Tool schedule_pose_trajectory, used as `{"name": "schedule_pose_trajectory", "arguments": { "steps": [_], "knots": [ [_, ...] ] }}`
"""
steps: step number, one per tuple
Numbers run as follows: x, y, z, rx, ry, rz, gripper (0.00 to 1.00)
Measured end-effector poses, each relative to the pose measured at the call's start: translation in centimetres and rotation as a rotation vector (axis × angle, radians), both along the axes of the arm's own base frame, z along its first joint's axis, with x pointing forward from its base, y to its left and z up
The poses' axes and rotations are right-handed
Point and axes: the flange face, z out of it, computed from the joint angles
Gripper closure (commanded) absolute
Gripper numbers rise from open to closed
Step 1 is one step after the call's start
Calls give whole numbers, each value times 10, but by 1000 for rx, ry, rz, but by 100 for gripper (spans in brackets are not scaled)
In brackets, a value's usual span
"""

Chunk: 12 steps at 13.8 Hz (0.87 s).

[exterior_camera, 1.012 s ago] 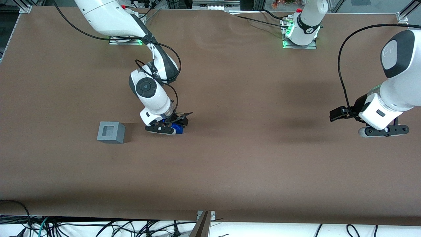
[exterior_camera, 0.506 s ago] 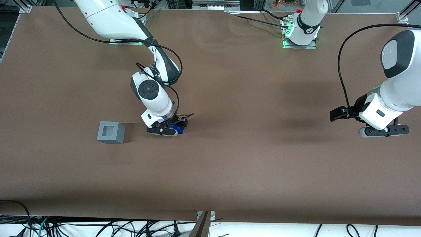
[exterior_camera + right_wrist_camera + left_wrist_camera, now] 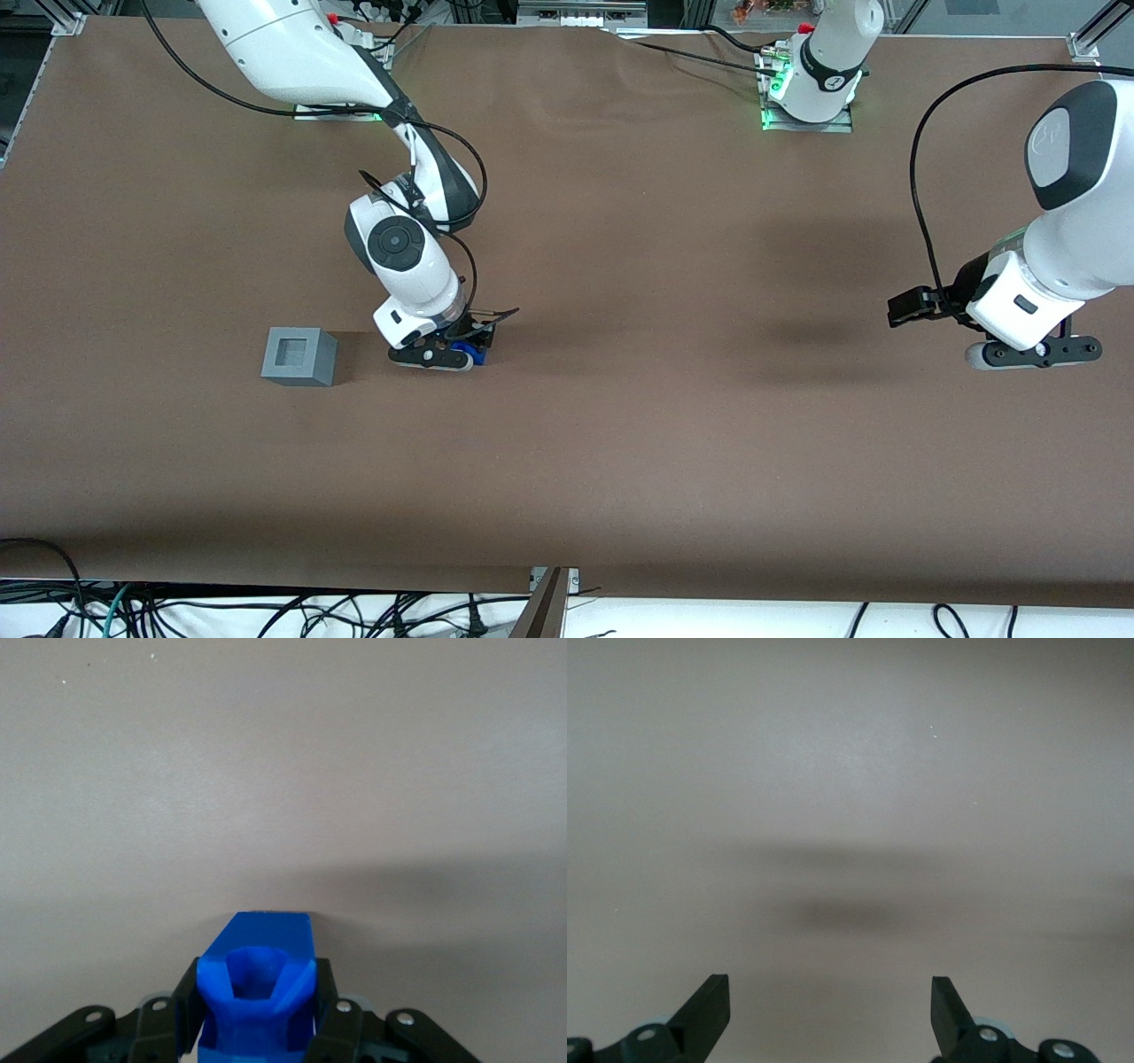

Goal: Insert blue part into gray base with right arm
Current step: 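Carry the blue block with the right gripper over the gray base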

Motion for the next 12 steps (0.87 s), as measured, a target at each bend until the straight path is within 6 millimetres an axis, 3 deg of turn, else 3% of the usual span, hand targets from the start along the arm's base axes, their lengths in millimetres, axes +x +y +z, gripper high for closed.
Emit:
{"name": "schedule_pose_trajectory", "arguments": {
  "steps": [3,6,8,10,12],
  "knots": [
    [11,-45,61,-86,49,88,72],
    [24,-127,116,-109,74,154,72],
    [29,-197,124,-82,93,187,72],
    [30,-263,120,-61,113,189,72],
    [24,-297,107,-41,132,171,72]
  ]
}}
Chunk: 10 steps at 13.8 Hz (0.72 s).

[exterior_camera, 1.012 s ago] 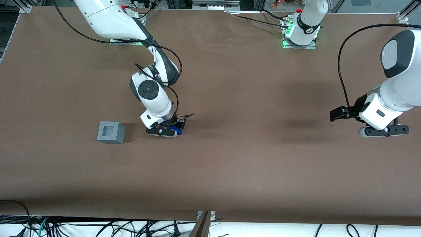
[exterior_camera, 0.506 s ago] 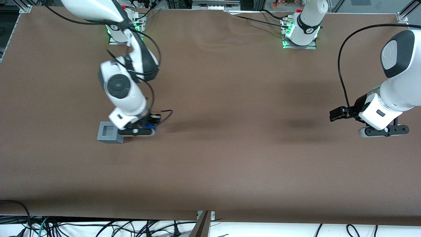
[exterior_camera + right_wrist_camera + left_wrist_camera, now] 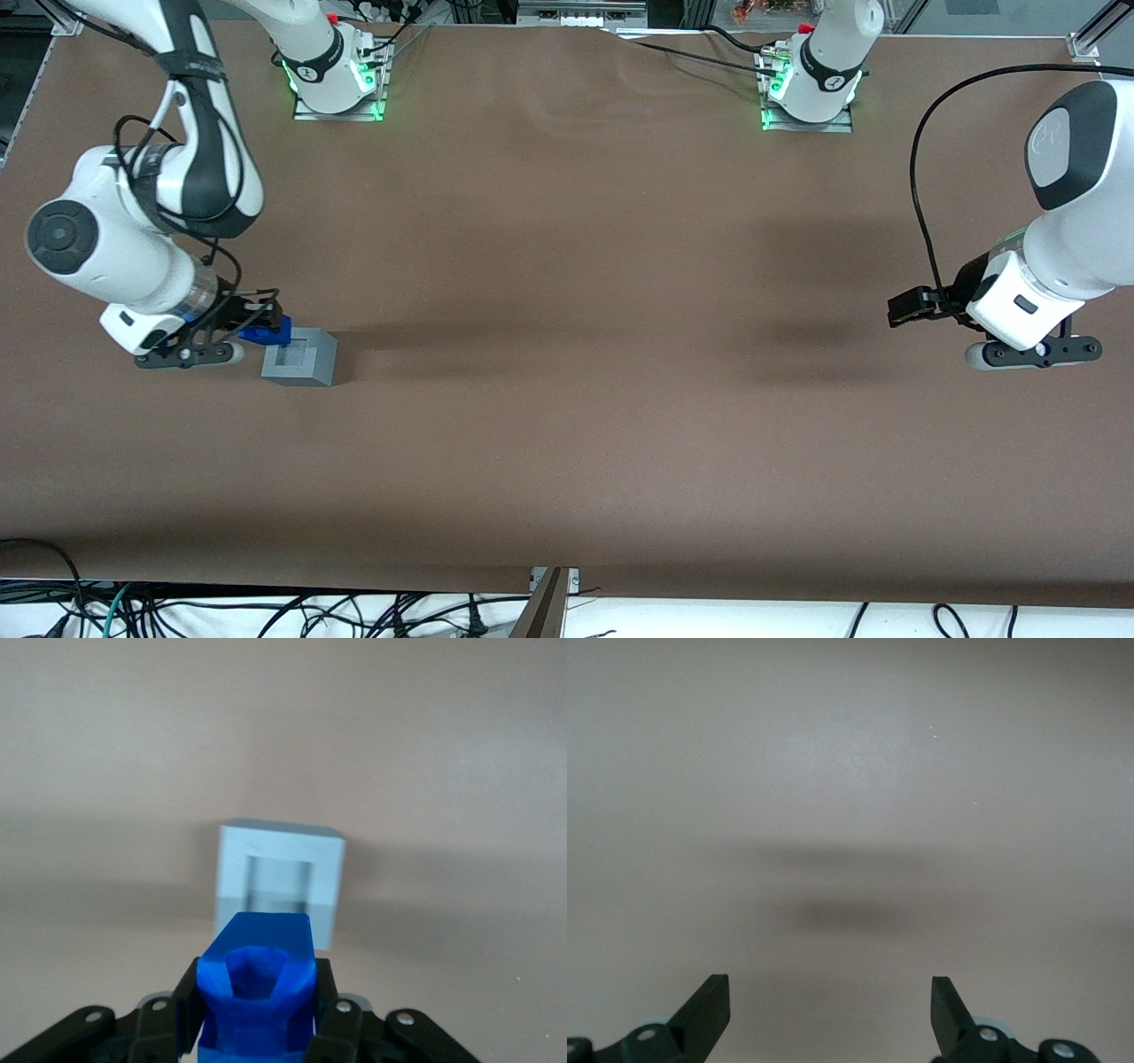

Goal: Insert blue part into gray base with right arm
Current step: 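Carry the blue block with the right gripper over the gray base, then lower the blue block into the gray base's hole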

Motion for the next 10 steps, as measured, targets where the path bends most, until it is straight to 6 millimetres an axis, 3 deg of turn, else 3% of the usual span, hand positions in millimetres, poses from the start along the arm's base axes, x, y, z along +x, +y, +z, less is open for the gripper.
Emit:
{"name": "schedule_pose_trajectory", "arguments": {
  "steps": [5,10],
  "knots": [
    [-5,-1,-31,11,-37,-19,72],
    [0,-2,-42,5,-64,-27,72]
  ]
}}
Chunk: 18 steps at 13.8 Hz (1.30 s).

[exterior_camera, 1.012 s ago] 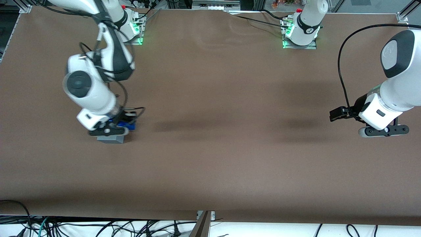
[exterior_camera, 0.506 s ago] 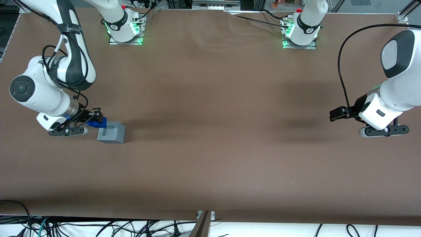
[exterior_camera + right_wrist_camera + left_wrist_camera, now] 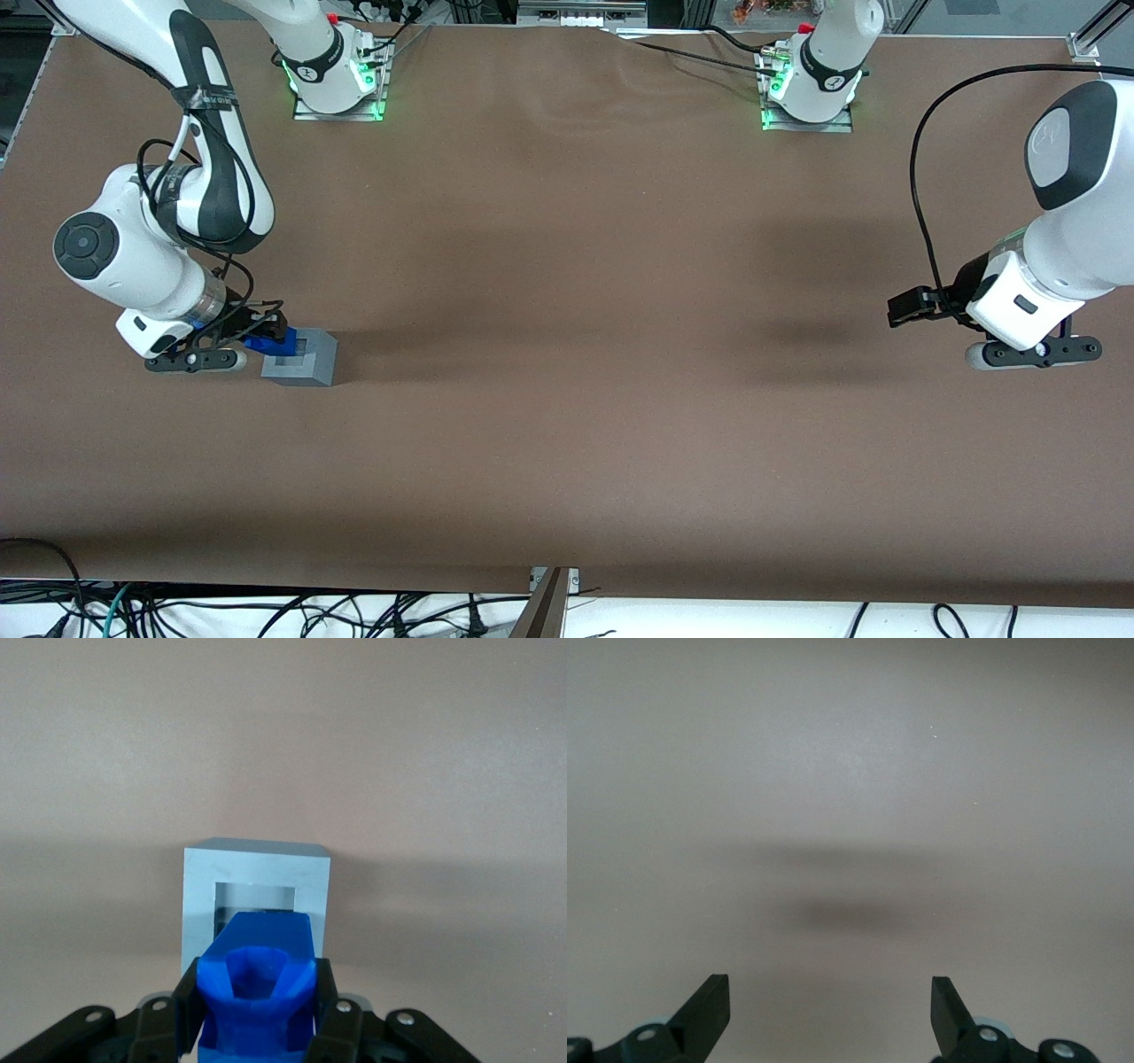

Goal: Insert blue part into gray base with right arm
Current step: 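Lower the blue block into the gray base's hole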

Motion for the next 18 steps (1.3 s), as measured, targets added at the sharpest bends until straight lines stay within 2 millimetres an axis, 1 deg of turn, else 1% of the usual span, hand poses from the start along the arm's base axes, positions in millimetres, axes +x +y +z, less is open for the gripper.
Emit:
{"name": "schedule_pose_trajectory", "arguments": {
  "steps": [3,9,16,18],
  "knots": [
    [2,1,-5,6,-11,-8,72],
    [3,8,-8,27,-12,-18,72],
    [5,7,-9,30,-23,-23,72],
    [6,7,-20,20,-24,-24,72]
  ]
}}
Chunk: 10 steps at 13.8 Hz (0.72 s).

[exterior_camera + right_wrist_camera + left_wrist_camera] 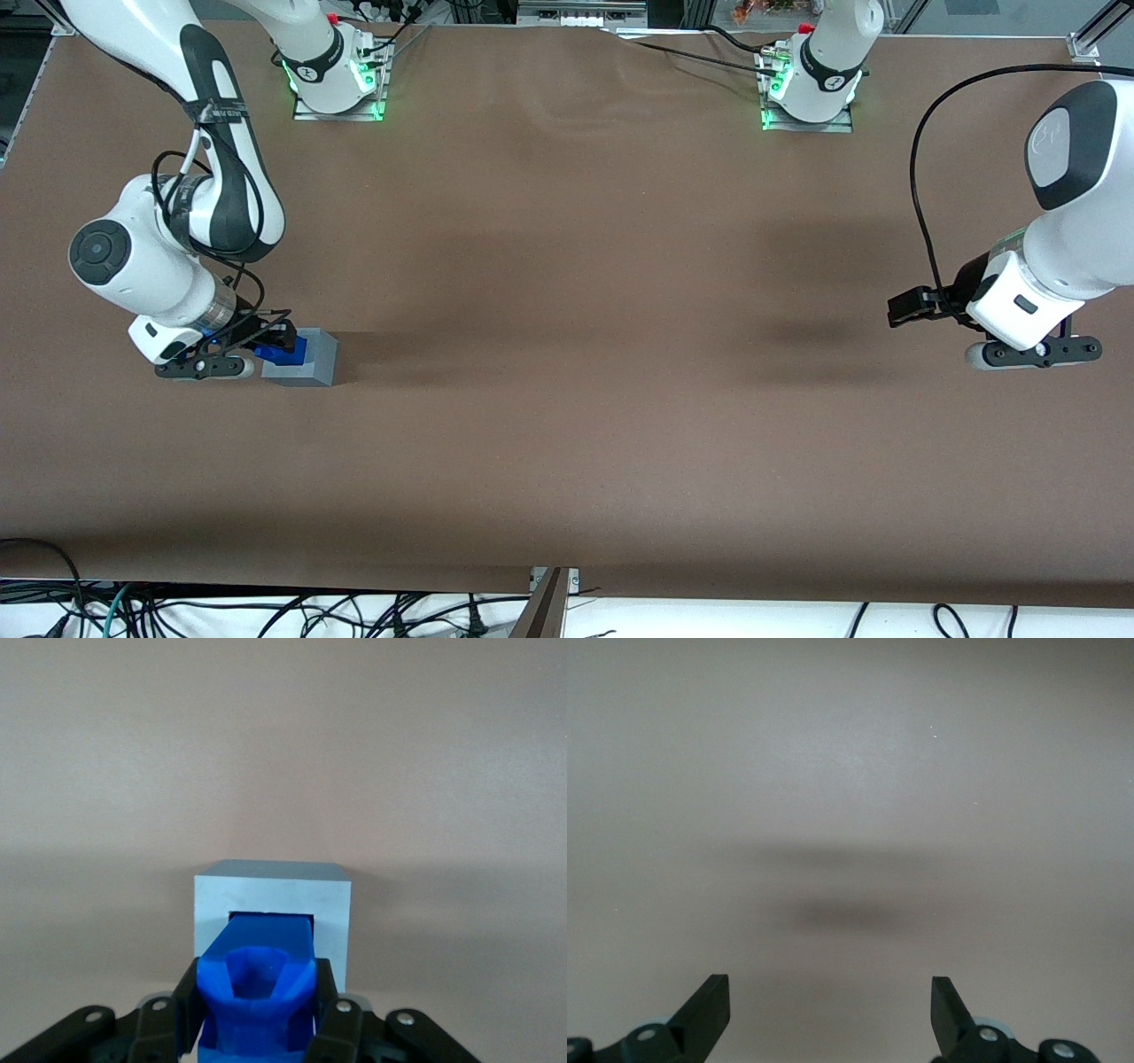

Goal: Insert blue part into gray base with right arm
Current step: 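Lower the blue block into the gray base's hole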

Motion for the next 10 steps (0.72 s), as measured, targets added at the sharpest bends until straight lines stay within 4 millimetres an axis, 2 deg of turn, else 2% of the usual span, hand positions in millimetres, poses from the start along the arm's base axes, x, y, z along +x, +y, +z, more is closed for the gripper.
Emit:
{"name": "schedule_pose_trajectory", "arguments": {
  "steps": [3,4,5,8,10],
  "knots": [
    [2,0,-1,-1,-9,-2,70],
    [2,0,-1,-1,-9,-2,44],
    [2,0,-1,-1,-9,-2,4],
    [3,2,-2,13,-15,-13,1],
    [9,8,8,23,-24,-11,1]
  ]
}}
